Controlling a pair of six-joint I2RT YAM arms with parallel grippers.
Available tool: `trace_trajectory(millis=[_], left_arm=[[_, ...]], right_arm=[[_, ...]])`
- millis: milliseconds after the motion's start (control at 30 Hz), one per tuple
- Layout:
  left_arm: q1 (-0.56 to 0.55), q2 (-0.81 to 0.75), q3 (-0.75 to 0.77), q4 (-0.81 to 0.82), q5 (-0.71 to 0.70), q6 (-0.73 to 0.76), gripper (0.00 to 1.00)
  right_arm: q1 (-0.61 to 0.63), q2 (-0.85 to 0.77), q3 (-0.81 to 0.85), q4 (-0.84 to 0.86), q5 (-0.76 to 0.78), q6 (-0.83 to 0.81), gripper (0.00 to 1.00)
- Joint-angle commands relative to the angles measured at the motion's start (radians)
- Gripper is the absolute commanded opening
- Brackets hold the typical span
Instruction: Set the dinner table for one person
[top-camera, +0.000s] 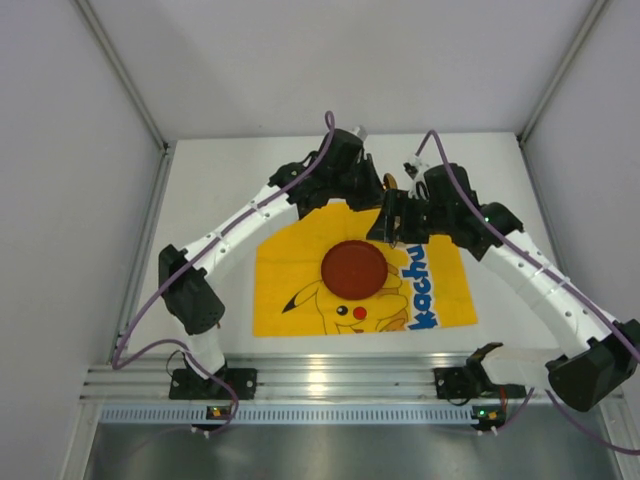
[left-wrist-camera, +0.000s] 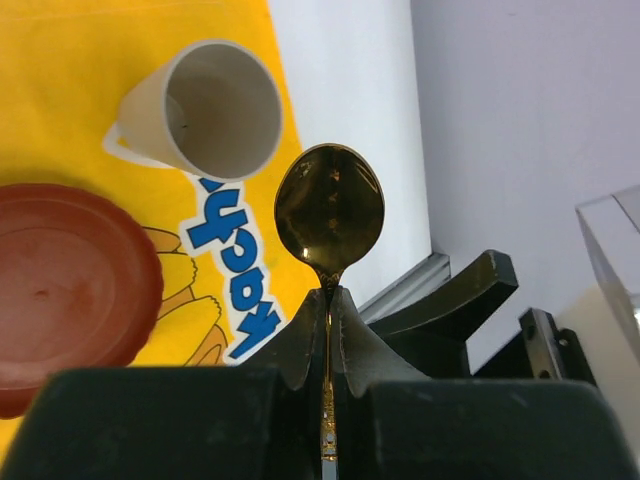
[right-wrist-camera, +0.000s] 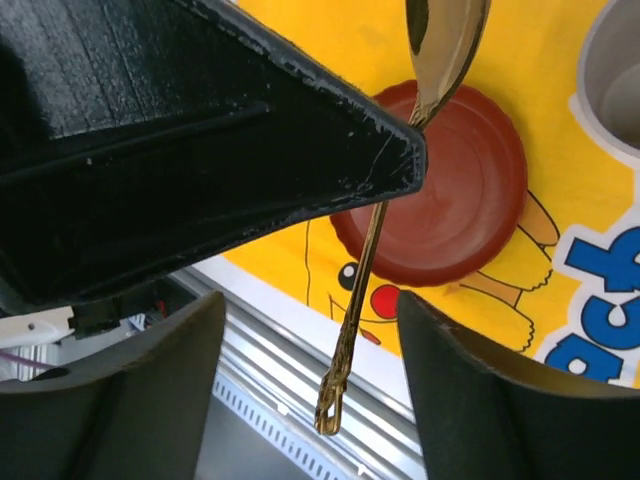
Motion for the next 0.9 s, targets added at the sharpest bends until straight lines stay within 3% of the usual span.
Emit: trace_trajectory(millis=[0, 100, 167, 267, 300, 433, 467, 500, 567, 667, 733, 867], left_arm=[[-0.008, -0.026, 0.048, 0.025, 0.026, -0.059, 0.00], [-0.010, -0.040, 0.040, 0.015, 0.026, -0.058, 0.00], [-0.010, -0.045, 0.035, 0.005, 0.017, -0.049, 0.00], [-0.010, -0.046, 0.029, -0.015, -0.003, -0.035, 0.00], [-0.012, -0.046, 0.025, -0.015, -0.002, -0.032, 0.00], [-0.012, -0.042, 0.021, -0.014, 0.013, -0.014, 0.00], [-0.010, -0.040, 0.020, -0.026, 0.007, -0.003, 0.04], [-0.010, -0.040, 0.021, -0.034, 0.000, 0.002, 0.16], [-0.005, -0.049, 0.021, -0.075, -0.040, 0.029, 0.28], [0.013, -0.078, 0.008, -0.113, -0.080, 0.065, 0.54], [0.036, -0.111, -0.012, -0.129, -0.108, 0.094, 0.88], [0.099, -0.176, -0.070, -0.192, -0.143, 0.132, 0.89]], right_arm=[[0.017, -0.019, 0.000, 0.045, 0.065, -0.001, 0.66], [0.017, -0.033, -0.007, 0.040, 0.091, -0.006, 0.30], [0.018, -0.045, -0.009, 0.037, 0.109, -0.006, 0.17], [0.017, -0.059, -0.004, 0.022, 0.128, -0.009, 0.09], [0.017, -0.062, -0.003, 0.010, 0.134, -0.010, 0.00], [0.018, -0.088, -0.015, -0.001, 0.146, -0.015, 0.00], [0.018, -0.094, -0.021, -0.007, 0.149, -0.015, 0.00], [0.018, -0.114, -0.043, -0.018, 0.154, -0.009, 0.00], [0.017, -0.140, -0.079, -0.025, 0.154, 0.002, 0.00], [0.017, -0.209, -0.202, -0.013, 0.129, 0.049, 0.00], [0.017, -0.267, -0.303, 0.014, 0.114, 0.103, 0.00], [0.010, -0.307, -0.406, 0.047, 0.108, 0.146, 0.00]])
